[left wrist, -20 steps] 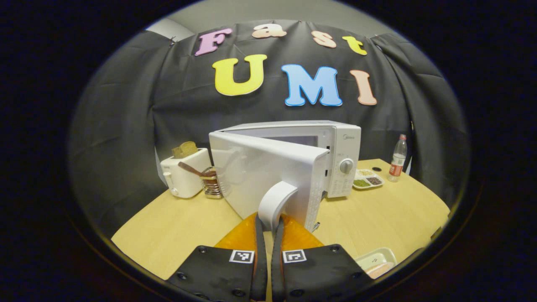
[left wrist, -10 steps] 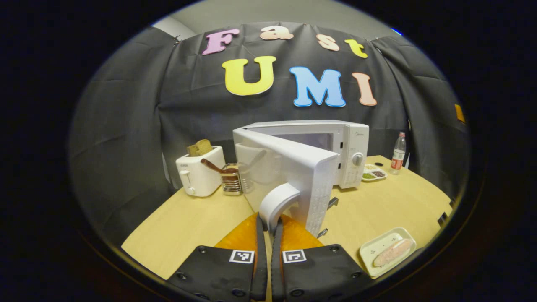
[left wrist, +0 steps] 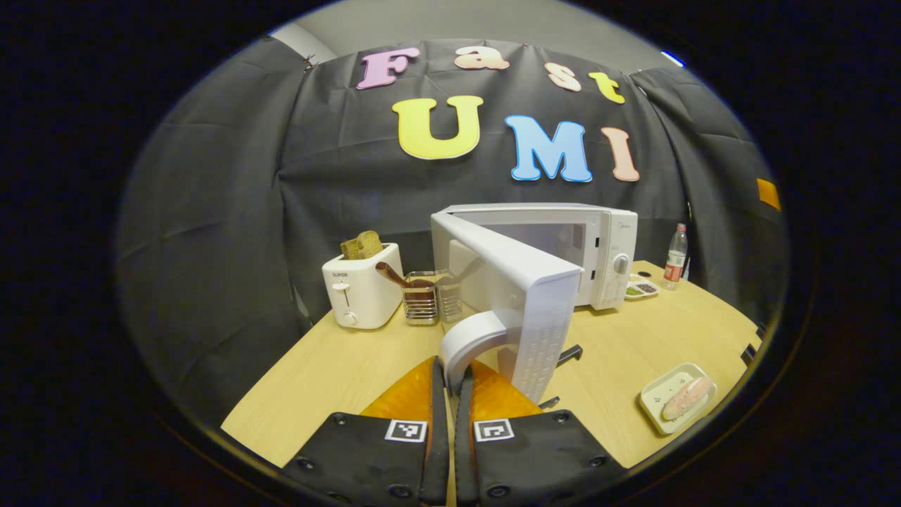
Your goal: Open the microwave oven with the left hand, put the food in, and close the microwave oven.
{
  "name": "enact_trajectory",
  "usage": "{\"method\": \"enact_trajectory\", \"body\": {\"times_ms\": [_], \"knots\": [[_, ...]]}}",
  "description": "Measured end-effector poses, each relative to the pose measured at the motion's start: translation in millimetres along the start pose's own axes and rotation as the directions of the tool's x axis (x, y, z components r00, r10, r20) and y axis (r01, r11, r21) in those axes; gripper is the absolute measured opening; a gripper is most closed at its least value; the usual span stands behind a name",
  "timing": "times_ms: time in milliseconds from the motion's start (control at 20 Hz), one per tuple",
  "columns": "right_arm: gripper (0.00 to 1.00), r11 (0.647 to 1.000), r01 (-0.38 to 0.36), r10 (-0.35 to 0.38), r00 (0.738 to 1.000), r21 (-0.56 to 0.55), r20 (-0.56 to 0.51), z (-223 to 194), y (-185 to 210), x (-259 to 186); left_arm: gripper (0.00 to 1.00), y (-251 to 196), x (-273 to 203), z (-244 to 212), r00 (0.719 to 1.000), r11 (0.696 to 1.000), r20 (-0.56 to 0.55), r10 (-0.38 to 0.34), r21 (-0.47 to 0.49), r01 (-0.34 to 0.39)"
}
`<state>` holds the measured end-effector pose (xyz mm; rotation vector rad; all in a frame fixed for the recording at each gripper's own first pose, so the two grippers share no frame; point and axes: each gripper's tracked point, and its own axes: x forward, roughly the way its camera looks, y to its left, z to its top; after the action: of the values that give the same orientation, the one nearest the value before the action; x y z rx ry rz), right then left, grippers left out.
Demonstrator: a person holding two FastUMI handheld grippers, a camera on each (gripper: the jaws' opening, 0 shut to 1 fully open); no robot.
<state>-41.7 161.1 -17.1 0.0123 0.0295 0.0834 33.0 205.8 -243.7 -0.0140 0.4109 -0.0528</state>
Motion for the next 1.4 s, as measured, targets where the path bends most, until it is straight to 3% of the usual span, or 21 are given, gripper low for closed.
{"method": "enact_trajectory", "body": {"times_ms": [250,400,600,800,850,1100,1400], "knots": [[0.87,1.000,0.018,-0.018,1.000,-0.020,0.003,3,14,0,0.18,21,-2,-4,0.999,0.999,-0.011,-0.031,-0.023,0.031],[0.87,0.999,-0.010,0.010,1.000,-0.037,-0.003,4,25,2,0.18,31,-17,-6,1.000,1.000,-0.011,0.001,-0.013,-0.001],[0.87,0.996,-0.062,0.062,0.998,-0.065,0.004,7,31,10,0.28,28,-52,6,0.999,0.999,0.044,0.015,0.029,-0.016],[0.87,0.979,-0.190,0.188,0.982,-0.072,-0.023,-5,44,21,0.84,25,-86,32,0.994,0.998,0.100,0.054,-0.022,-0.052],[0.87,0.969,-0.234,0.232,0.972,-0.081,-0.039,-11,47,23,0.97,25,-93,42,0.991,0.997,0.114,0.071,-0.035,-0.067],[0.87,0.897,-0.418,0.402,0.907,-0.146,-0.129,-49,53,22,0.99,13,-135,96,0.966,0.989,0.220,0.136,-0.083,-0.121],[0.87,0.763,-0.632,0.575,0.760,-0.137,-0.302,-112,60,12,0.96,3,-177,136,0.937,0.981,0.293,0.189,-0.104,-0.165]]}}
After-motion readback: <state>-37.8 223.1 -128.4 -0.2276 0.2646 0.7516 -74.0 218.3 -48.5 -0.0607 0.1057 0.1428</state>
